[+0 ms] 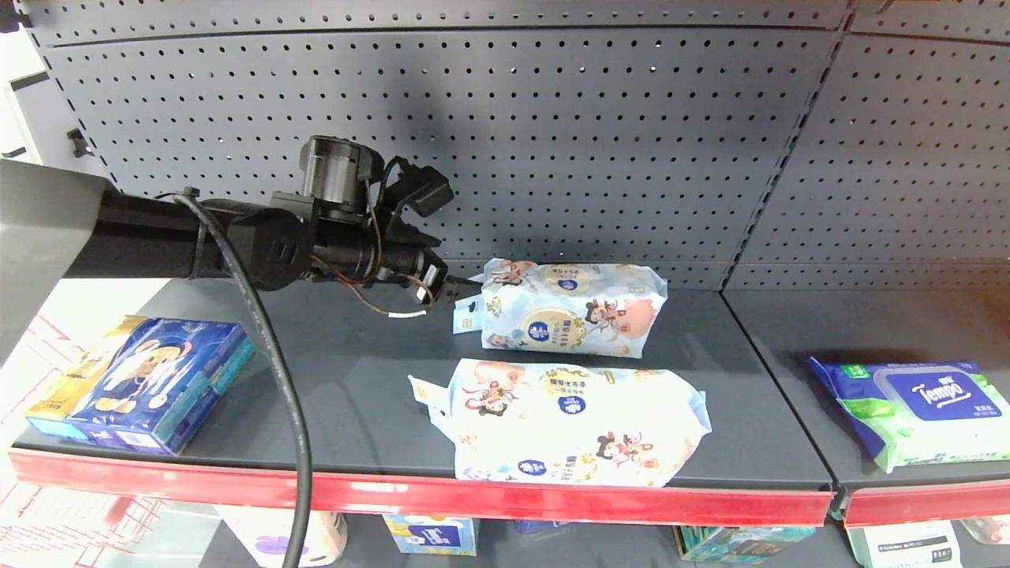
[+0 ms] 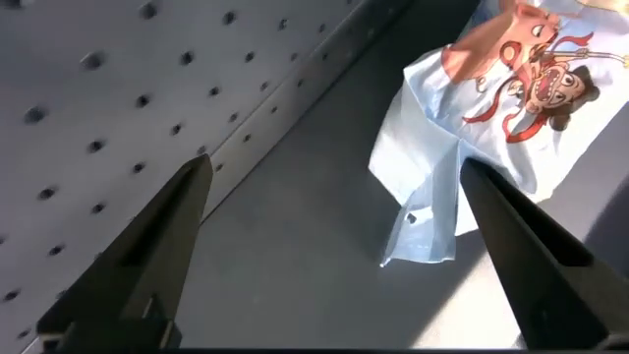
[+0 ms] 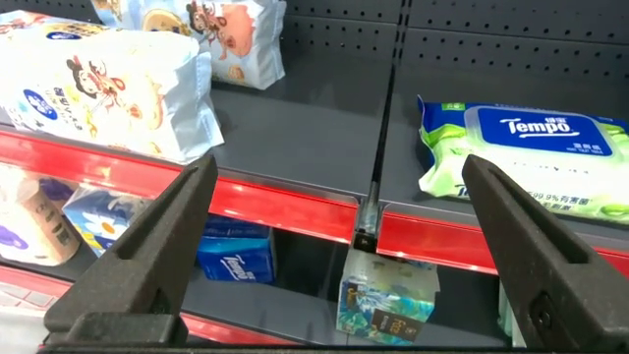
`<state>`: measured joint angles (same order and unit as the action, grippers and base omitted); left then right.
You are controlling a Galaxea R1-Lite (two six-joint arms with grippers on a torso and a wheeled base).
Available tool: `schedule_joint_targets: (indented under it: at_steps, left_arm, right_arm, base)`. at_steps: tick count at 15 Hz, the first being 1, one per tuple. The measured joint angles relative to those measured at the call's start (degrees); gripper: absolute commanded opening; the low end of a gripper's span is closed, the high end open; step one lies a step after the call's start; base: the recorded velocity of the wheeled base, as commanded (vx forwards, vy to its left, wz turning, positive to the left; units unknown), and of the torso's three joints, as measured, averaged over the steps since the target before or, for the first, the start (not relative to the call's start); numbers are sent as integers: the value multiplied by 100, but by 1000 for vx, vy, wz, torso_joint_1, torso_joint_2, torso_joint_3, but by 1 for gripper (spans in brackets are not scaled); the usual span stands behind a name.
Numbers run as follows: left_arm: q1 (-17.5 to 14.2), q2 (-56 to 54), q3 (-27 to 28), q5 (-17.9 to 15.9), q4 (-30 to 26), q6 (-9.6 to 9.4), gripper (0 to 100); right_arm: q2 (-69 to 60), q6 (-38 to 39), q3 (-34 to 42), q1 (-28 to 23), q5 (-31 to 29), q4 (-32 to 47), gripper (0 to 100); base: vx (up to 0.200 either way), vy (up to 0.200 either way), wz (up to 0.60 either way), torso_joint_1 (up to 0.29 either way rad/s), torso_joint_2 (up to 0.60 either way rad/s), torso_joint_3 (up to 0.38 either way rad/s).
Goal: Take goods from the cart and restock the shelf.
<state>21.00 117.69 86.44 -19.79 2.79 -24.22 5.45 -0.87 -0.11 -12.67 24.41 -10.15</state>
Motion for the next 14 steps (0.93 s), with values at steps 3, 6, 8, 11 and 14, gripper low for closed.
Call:
schedule_joint_targets:
  at_steps: [3,6,8,11,14]
  left_arm:
    - [10,6,-34,0,-6,0,100]
    - [-218,-99,-172,-5,-6,-2,100]
    - [-414,-324,-408,-13,-9,2,100]
    - [-664,-1115,-1202,-18,-11,255,100]
    - [-714,-2530,-2473,145,-11,1107,100]
  right_arm:
    - [0,-2,0,0,2,0,100]
    - [30,-6,-40,5,44,0,100]
    - [172,-6,-146,22,57,0,100]
    - [970,-22,-633,27,48,0,100]
    - [2421,-50,-1456,84,41,-22,100]
  base:
    - [0,0,0,0,0,0]
    - [0,0,0,0,0,0]
    - [0,0,0,0,0,0]
    - [0,0,0,0,0,0]
    - [0,0,0,0,0,0]
